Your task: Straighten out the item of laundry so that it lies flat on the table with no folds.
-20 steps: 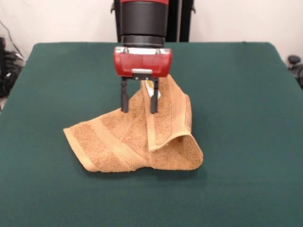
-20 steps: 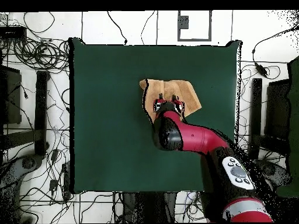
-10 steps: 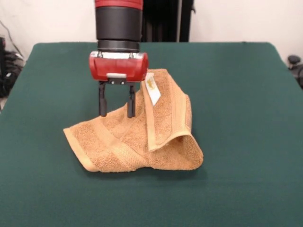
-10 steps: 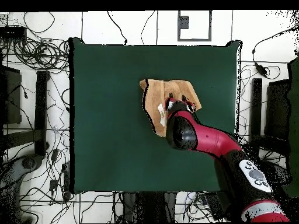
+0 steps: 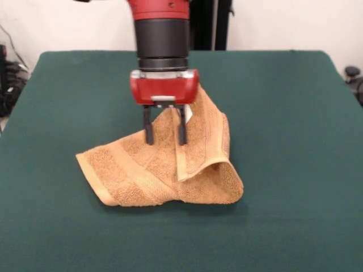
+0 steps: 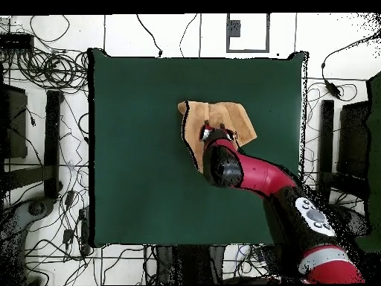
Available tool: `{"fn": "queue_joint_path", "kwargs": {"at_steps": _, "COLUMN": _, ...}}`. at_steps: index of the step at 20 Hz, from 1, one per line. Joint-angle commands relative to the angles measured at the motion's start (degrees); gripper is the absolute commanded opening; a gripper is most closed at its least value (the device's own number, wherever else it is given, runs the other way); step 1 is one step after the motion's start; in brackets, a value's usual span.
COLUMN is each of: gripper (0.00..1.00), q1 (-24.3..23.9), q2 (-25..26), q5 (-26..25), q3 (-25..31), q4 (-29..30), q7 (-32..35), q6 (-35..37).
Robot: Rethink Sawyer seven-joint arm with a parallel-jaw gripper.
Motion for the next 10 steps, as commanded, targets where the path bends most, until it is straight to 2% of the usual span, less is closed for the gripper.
{"fn": "queue_joint_path", "kwargs": {"at_steps": 1, "gripper": 1.0, "q1": 8.22, "q2": -0.49, "q5": 7.18, "q3": 1.64, "q4": 4.85, "q7": 14.32, "q6": 7.06}}
{"fn": "queue_joint_path", "kwargs": {"at_steps": 10, "gripper": 1.0, "q1": 10.79, "q2": -0.76, "q5": 11.34, "q3": 0.42, "q4": 6.0, "q7": 14.22, "q6": 6.41}}
